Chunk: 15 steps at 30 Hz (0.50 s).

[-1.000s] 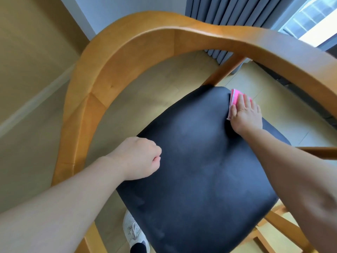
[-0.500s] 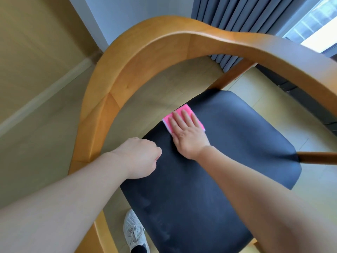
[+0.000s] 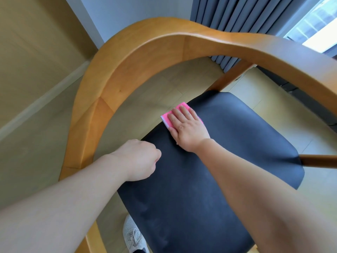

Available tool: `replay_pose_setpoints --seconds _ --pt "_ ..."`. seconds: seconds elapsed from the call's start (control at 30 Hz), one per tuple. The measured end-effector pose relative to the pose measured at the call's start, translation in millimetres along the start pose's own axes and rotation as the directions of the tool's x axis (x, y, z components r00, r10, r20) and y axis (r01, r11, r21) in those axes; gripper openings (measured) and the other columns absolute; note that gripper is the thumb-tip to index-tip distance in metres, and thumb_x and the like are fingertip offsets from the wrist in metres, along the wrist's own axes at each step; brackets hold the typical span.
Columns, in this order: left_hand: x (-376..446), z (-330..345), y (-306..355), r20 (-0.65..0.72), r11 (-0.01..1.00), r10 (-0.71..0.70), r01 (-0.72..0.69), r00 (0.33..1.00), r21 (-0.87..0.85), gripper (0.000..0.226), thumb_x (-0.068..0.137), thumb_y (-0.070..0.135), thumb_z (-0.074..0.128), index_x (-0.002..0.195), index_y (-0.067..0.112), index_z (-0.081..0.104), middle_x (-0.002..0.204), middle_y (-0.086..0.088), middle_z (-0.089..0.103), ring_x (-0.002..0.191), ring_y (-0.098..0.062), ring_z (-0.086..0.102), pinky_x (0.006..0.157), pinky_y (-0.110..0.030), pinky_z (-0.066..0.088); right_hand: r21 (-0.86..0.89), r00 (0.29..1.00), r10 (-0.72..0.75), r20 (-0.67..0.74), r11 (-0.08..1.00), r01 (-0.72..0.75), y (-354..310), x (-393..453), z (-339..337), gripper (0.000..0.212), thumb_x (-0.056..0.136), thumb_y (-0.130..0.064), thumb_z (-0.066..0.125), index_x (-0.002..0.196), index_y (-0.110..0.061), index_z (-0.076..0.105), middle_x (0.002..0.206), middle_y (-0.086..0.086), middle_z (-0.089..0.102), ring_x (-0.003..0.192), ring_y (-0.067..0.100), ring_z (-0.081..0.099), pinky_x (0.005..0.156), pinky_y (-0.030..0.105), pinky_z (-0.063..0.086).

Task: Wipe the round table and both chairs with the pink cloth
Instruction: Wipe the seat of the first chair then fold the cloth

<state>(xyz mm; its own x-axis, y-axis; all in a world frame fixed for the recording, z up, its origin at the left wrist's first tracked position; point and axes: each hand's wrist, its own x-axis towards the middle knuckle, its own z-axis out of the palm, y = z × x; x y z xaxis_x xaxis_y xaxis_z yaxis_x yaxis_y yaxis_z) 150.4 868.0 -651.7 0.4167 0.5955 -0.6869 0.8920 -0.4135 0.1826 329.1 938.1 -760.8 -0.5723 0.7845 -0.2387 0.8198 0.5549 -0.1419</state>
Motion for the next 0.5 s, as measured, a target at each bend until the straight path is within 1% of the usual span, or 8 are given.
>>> replay_pose_setpoints --seconds 0.1,0.13,0.2,0.33,0.4,0.5 --pt "4 0 2 -0.029 1.000 0.010 -0.011 1.000 -0.011 0.016 0.093 0.021 0.035 0.079 0.026 0.040 0.079 0.009 0.042 0.077 -0.021 0.050 0.072 -0.032 0.043 0.032 0.992 0.108 -0.070 0.994 -0.106 26 14 -7 0.053 0.101 -0.044 0.023 0.141 -0.015 0.041 0.148 0.007 0.040 0.142 0.032 0.022 0.119 0.041 0.002" --pt "6 0 3 -0.043 1.000 0.015 -0.016 0.999 -0.010 0.015 0.093 0.021 0.035 0.079 0.026 0.041 0.080 0.009 0.043 0.076 -0.020 0.049 0.069 -0.031 0.040 0.043 0.988 0.136 -0.070 0.990 -0.134 35 15 -8 0.052 0.101 -0.044 0.024 0.141 -0.016 0.041 0.148 0.007 0.040 0.142 0.032 0.022 0.119 0.040 0.002" --pt "9 1 5 -0.060 1.000 0.023 -0.023 0.998 -0.002 0.014 0.093 0.022 0.036 0.081 0.026 0.042 0.081 0.009 0.044 0.075 -0.018 0.048 0.067 -0.029 0.035 0.045 0.987 0.146 -0.068 0.989 -0.143 48 11 -7 0.053 0.101 -0.044 0.023 0.144 -0.015 0.037 0.151 0.007 0.036 0.143 0.032 0.019 0.119 0.039 0.001" --pt "12 0 8 -0.079 0.999 0.032 -0.032 0.996 -0.004 0.015 0.092 0.021 0.036 0.078 0.026 0.041 0.076 0.009 0.041 0.073 -0.018 0.047 0.066 -0.029 0.036 0.071 0.977 0.182 -0.107 0.982 -0.175 68 -7 -5 0.057 0.100 -0.045 0.020 0.146 -0.014 0.033 0.152 0.007 0.034 0.144 0.029 0.015 0.118 0.038 0.005" --pt "12 0 9 -0.089 0.999 0.040 -0.041 0.995 -0.003 0.016 0.092 0.021 0.036 0.077 0.026 0.040 0.075 0.008 0.041 0.072 -0.018 0.047 0.064 -0.029 0.036 0.066 0.974 0.212 -0.086 0.976 -0.207 84 -17 -4 0.060 0.100 -0.048 0.016 0.149 -0.016 0.028 0.156 0.006 0.028 0.146 0.026 0.011 0.118 0.037 0.002" --pt "11 0 6 -0.084 0.999 0.031 -0.032 0.996 -0.004 0.017 0.092 0.022 0.036 0.076 0.026 0.040 0.077 0.008 0.044 0.072 -0.019 0.049 0.065 -0.030 0.038 0.077 0.955 0.293 -0.038 0.954 -0.290 114 -35 0 0.062 0.100 -0.052 0.013 0.153 -0.020 0.017 0.161 0.002 0.012 0.148 0.021 0.001 0.118 0.033 -0.004"
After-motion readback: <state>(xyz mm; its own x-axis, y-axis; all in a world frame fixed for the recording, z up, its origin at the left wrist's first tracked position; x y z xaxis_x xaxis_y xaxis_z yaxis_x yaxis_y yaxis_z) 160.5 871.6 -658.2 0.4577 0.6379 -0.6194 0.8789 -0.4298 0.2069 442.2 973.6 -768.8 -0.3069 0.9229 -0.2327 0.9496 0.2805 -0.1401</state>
